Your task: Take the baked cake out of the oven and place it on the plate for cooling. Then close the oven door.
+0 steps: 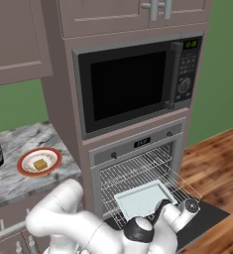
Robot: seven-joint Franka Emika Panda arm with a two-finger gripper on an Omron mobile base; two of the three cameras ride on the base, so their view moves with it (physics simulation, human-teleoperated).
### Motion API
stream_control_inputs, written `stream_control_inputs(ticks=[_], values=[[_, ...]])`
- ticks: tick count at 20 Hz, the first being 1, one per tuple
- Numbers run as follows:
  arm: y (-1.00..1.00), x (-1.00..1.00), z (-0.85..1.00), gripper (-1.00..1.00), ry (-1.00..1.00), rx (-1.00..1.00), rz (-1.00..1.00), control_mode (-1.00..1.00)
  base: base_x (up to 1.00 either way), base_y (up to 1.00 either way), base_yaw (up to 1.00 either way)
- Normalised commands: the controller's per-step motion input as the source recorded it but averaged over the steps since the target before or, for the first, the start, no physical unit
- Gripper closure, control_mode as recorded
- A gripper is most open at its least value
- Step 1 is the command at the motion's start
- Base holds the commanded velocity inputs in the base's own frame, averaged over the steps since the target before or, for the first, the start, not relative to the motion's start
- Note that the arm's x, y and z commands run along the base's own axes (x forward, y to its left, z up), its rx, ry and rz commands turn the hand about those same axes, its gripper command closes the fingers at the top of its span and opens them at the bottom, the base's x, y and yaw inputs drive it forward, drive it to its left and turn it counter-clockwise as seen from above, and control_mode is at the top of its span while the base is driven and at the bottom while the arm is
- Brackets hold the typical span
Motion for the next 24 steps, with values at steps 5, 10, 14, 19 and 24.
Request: stream_control_inputs(ticks=[5,10,14,19,24], values=[[-0.19,0.00,-0.85,1.00,-0.03,0.05,0.00,-1.00,0.00,0.00,0.00],[-0.21,0.00,-0.77,1.00,-0.06,0.06,0.00,-1.00,0.00,0.00,0.00],[-0.13,0.00,-0.89,1.00,-0.15,0.12,0.00,-1.00,0.00,0.00,0.00],[-0.15,0.00,-0.99,1.00,-0.17,0.15,0.00,-1.00,0.00,0.00,0.00],[-0.01,0.00,-1.00,1.00,-0.17,0.18,0.00,-1.00,0.00,0.00,0.00]])
